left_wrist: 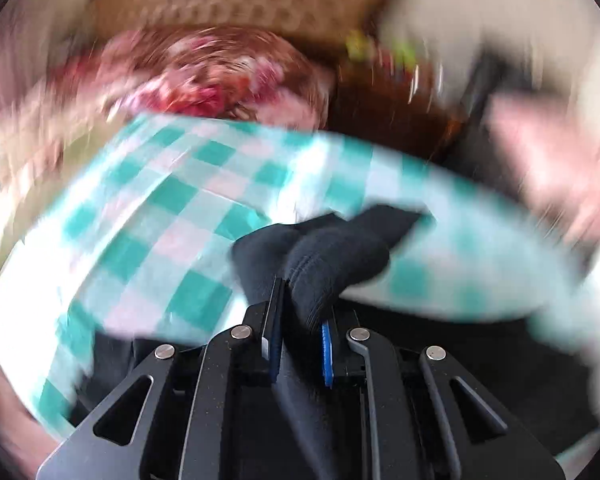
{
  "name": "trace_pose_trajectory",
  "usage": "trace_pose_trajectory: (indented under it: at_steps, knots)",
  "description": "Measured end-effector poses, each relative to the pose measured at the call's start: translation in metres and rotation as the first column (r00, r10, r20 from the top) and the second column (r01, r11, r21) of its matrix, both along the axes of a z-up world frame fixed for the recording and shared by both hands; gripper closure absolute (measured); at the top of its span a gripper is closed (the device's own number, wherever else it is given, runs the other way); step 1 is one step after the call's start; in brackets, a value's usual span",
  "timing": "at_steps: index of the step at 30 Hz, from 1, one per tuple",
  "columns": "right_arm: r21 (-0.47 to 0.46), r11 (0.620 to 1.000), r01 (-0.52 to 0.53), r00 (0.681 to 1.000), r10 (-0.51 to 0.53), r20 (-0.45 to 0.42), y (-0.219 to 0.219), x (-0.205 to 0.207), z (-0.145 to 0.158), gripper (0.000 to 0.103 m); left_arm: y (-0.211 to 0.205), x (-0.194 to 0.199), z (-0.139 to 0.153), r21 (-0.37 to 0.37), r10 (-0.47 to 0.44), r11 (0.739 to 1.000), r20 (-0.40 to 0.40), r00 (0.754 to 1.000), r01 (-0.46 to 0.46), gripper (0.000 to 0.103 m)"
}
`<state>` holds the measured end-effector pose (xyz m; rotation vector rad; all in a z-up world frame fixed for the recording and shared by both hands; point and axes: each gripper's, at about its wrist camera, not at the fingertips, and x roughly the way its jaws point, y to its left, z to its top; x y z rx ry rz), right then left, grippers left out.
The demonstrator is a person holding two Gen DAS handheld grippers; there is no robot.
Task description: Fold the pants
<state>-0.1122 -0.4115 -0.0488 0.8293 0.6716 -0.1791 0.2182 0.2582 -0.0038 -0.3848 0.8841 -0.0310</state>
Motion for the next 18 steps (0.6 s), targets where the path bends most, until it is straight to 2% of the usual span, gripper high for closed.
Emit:
trace_pose_trajectory:
  at_steps: [1, 2, 3, 4, 5, 7, 9, 10, 13, 14, 15, 18]
  knots:
    - [0.029, 1.000, -0.002, 1.000, 0.001, 0.026, -0.006, -0.003, 0.005, 0.070, 0.032, -0.021, 0.002, -0.132, 0.046, 0.990, 0.017, 0.999, -0.043, 0.089]
    - [0.049, 0.999, -0.001, 0.999, -0.001, 0.041, -0.011, -0.005, 0.008, 0.070, 0.058, -0.041, -0.002, -0.243, 0.084, 0.967, 0.025, 0.996, -0.075, 0.089]
    - [0.058, 0.998, 0.003, 0.999, -0.006, 0.046, -0.014, -0.006, 0.009, 0.070, 0.087, -0.069, -0.018, -0.359, 0.131, 0.926, 0.017, 0.991, -0.116, 0.089]
    - [0.074, 0.997, 0.011, 0.999, -0.014, 0.042, -0.021, -0.007, 0.007, 0.070, 0.109, -0.094, -0.039, -0.419, 0.180, 0.892, -0.016, 0.984, -0.170, 0.094]
    - [0.095, 0.995, 0.013, 0.999, -0.016, 0.029, -0.025, -0.006, 0.002, 0.070, 0.115, -0.107, -0.052, -0.433, 0.200, 0.879, -0.045, 0.979, -0.199, 0.095]
    - [0.142, 0.990, 0.017, 1.000, -0.017, -0.001, -0.032, -0.003, -0.011, 0.070, 0.136, -0.141, -0.107, -0.483, 0.224, 0.832, -0.155, 0.962, -0.272, 0.097]
    - [0.149, 0.989, 0.012, 0.999, -0.004, -0.054, -0.033, 0.004, -0.023, 0.070, 0.149, -0.159, -0.139, -0.524, 0.241, 0.793, -0.199, 0.950, -0.311, 0.097]
    - [0.148, 0.989, 0.015, 0.997, -0.004, -0.072, -0.032, 0.006, -0.028, 0.068, 0.153, -0.163, -0.146, -0.541, 0.244, 0.782, -0.191, 0.951, -0.310, 0.097]
    - [0.107, 0.993, 0.047, 0.994, -0.036, -0.104, -0.028, 0.005, -0.030, 0.053, 0.158, -0.164, -0.147, -0.567, 0.249, 0.772, -0.148, 0.957, -0.288, 0.093]
    - [0.112, 0.993, 0.046, 0.995, -0.037, -0.089, -0.027, 0.003, -0.030, 0.043, 0.156, -0.164, -0.143, -0.572, 0.250, 0.771, -0.134, 0.959, -0.281, 0.090]
    - [0.115, 0.992, 0.045, 0.996, -0.036, -0.080, -0.027, 0.003, -0.029, 0.037, 0.157, -0.161, -0.141, -0.577, 0.252, 0.769, -0.121, 0.960, -0.274, 0.087]
    - [0.088, 0.995, 0.053, 0.995, -0.045, -0.092, -0.024, 0.002, -0.029, 0.036, 0.154, -0.154, -0.143, -0.601, 0.245, 0.753, -0.120, 0.962, -0.267, 0.083]
